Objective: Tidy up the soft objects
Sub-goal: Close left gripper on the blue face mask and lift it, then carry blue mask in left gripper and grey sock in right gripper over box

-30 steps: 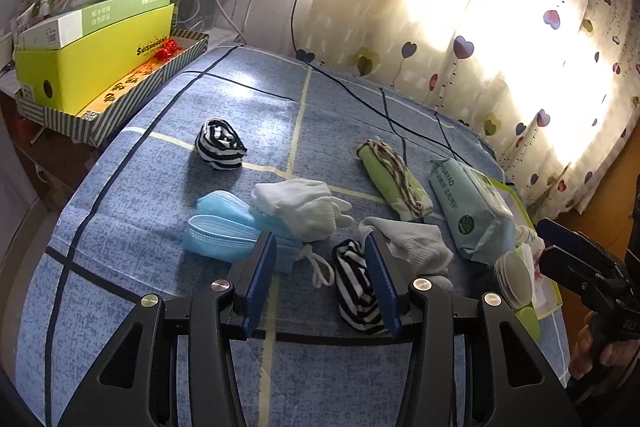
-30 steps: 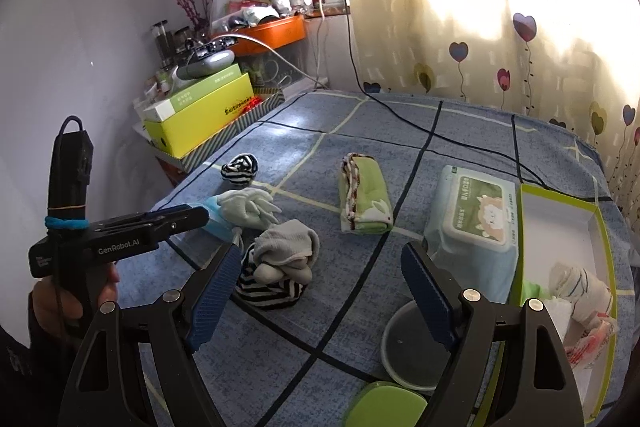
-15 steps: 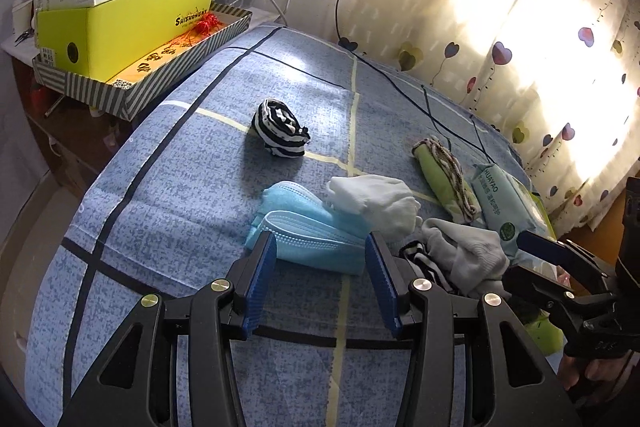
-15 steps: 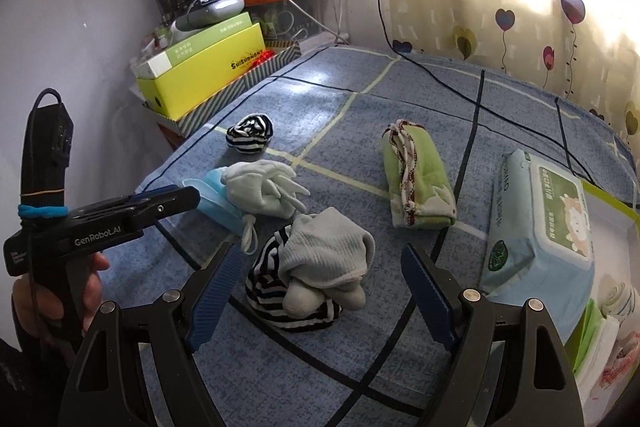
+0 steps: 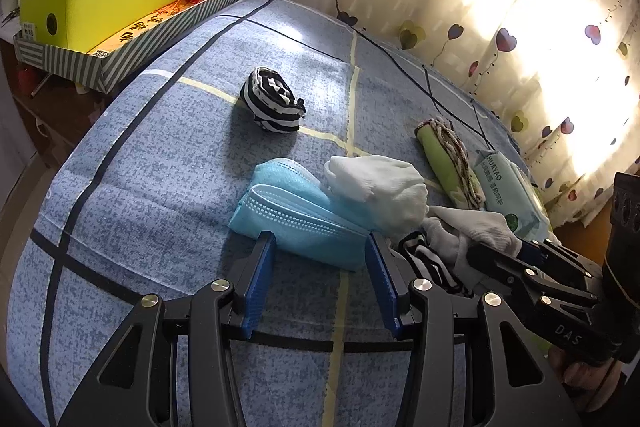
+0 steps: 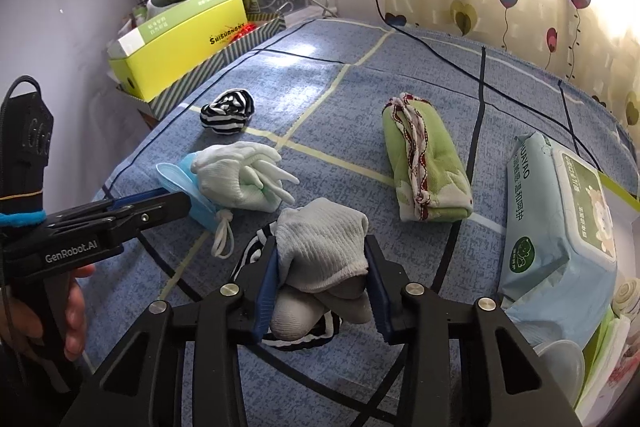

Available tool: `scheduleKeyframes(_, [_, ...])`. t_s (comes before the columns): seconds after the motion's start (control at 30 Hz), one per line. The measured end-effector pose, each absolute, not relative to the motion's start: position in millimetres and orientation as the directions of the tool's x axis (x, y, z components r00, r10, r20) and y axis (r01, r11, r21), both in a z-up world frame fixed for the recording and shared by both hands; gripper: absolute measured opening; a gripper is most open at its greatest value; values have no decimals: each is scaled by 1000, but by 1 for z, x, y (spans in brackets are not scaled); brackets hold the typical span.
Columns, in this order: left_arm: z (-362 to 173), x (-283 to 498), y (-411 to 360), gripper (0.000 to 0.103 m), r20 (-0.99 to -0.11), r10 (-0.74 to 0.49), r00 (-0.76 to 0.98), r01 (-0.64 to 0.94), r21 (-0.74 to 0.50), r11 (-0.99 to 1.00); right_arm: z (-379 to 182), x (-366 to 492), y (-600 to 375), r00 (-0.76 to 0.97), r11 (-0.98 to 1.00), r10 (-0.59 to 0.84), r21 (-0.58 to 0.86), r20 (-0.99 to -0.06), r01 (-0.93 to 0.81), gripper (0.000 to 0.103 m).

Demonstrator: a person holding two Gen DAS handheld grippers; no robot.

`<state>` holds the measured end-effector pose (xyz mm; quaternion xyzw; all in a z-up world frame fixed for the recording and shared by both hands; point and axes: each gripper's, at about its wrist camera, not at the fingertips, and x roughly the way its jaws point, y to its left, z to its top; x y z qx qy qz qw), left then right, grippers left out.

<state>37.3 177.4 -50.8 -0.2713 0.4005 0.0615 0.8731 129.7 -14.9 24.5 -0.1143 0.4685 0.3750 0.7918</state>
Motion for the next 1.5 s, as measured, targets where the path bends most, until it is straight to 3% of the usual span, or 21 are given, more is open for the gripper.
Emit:
scheduleKeyframes(0.3, [-55, 44, 182, 48, -744, -102, 661, -376, -446, 812, 35, 127, -26, 305, 684, 518, 173, -799, -708, 35])
scheduleKeyframes(0.83, [-59, 77, 173, 47, -803, 43, 595, -451, -290, 844, 45, 124, -45, 299, 652, 589, 223, -751, -725, 35])
scheduleKeyframes(0.9, [-60, 77, 175, 23, -803, 40, 595, -451, -292, 843, 47, 123, -46, 301, 648, 595, 223, -745, -728, 35])
scheduleKeyframes(1.0, [-60, 75, 178, 13, -798, 23, 602, -442, -310, 842, 49, 121, -48, 302, 644, 599, 223, -741, -731, 35])
scheduleKeyframes(1.5, [-21, 31, 168, 5, -699, 45, 713, -363, -313, 878, 66, 111, -57, 339, 639, 628, 216, -700, -738, 35])
